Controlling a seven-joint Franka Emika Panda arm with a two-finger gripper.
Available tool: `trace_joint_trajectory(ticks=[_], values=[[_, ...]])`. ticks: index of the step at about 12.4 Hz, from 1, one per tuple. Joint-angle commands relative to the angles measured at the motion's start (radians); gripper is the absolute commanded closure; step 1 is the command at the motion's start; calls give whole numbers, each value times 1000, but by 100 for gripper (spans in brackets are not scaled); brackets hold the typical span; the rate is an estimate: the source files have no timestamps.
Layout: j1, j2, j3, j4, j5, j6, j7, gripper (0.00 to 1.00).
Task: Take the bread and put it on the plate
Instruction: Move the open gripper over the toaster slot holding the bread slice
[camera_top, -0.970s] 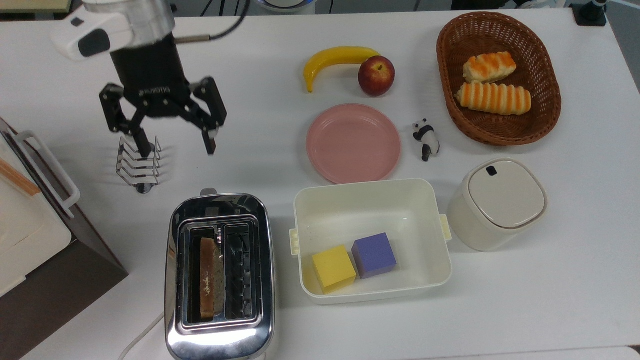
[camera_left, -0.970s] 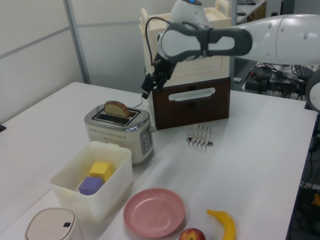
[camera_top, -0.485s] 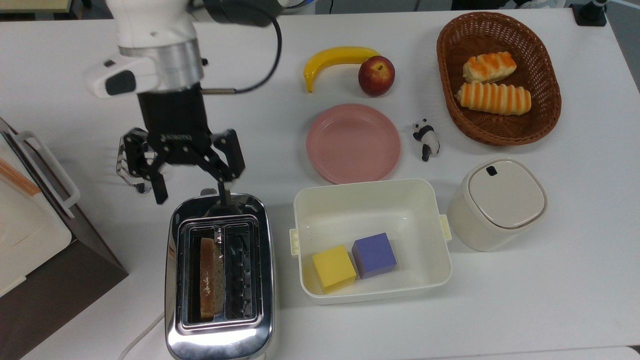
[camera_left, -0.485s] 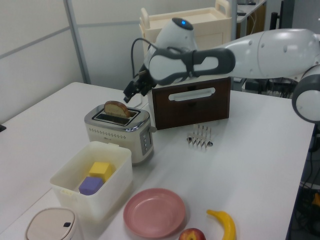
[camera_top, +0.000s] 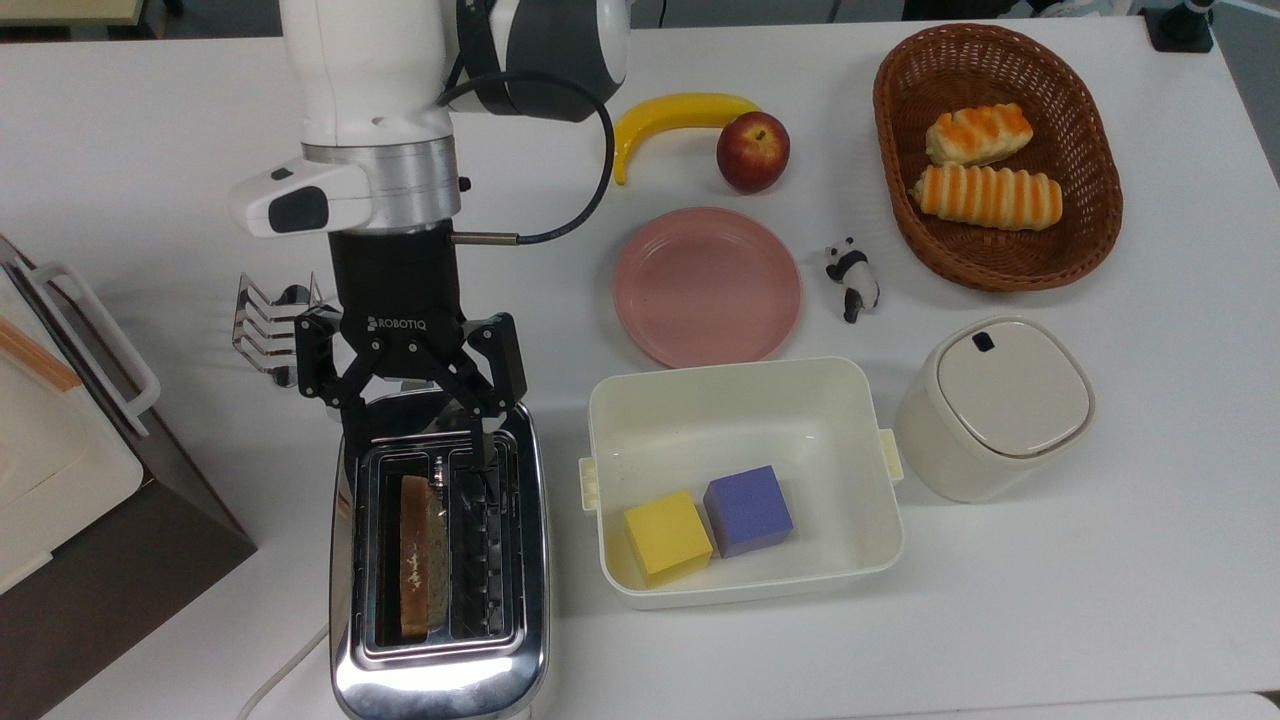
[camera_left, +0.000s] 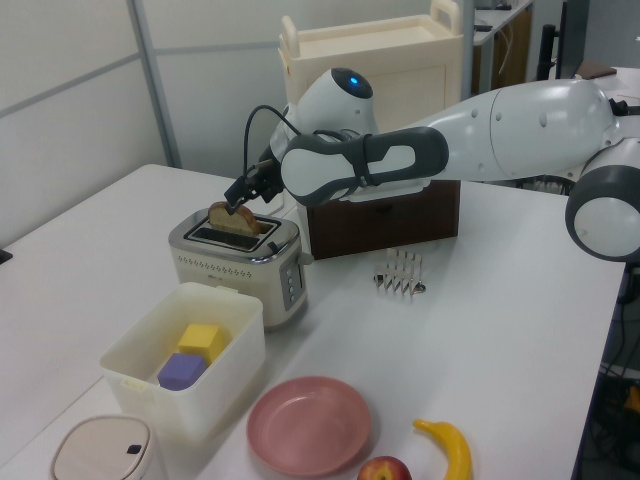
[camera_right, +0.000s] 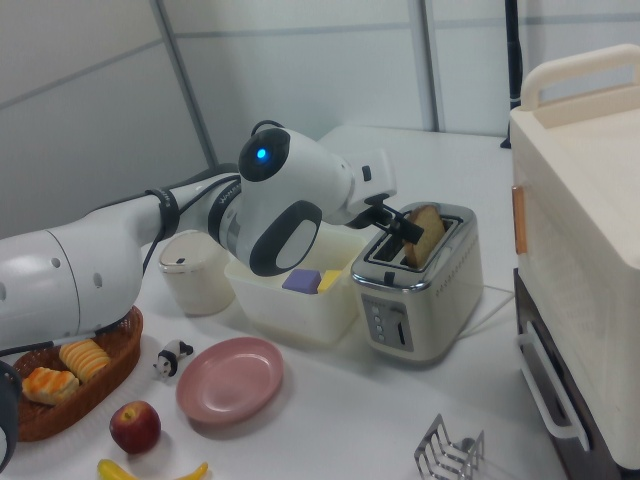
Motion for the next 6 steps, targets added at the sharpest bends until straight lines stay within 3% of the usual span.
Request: trace_joint_trajectory(ticks=[1, 6], values=[[7, 22, -8, -9, -1, 76, 3, 0], [3, 39, -6, -6, -56, 118, -87, 0]])
